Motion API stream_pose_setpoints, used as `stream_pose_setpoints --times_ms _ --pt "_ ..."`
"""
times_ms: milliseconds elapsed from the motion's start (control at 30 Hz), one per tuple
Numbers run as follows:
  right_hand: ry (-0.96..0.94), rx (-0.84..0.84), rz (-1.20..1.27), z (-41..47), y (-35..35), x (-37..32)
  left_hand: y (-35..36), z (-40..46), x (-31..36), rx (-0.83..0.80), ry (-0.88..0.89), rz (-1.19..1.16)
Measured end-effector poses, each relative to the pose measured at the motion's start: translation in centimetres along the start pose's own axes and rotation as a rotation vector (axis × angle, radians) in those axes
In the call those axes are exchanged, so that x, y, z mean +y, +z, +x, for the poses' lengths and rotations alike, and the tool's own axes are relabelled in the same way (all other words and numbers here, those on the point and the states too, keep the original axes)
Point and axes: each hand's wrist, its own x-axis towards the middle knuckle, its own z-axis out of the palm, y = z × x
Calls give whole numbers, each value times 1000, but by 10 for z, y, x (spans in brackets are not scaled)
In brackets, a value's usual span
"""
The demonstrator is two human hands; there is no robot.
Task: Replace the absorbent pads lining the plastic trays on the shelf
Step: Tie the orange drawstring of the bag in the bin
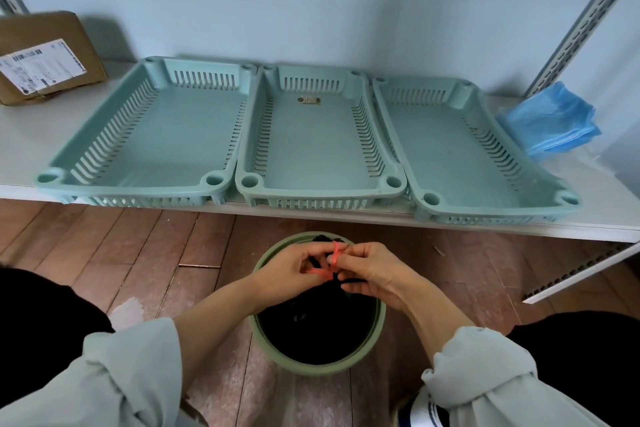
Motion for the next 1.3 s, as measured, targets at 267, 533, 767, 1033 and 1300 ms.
stream_pose_setpoints --times_ms 267,533,767,1033,1300 --pt "8 -52 25 -1 3 -2 -9 9 8 53 -65 57" --pt "46 -82 41 -3 1 0 -13 10 10 0 -17 178" --pt "103 -101 0 -7 -2 -4 -11 6 11 -84 -45 170" --pt "100 -105 -10 -9 1 -9 -15 13 17 56 31 436" --pt "140 -120 -42 -11 -4 -12 -11 12 14 116 17 338"
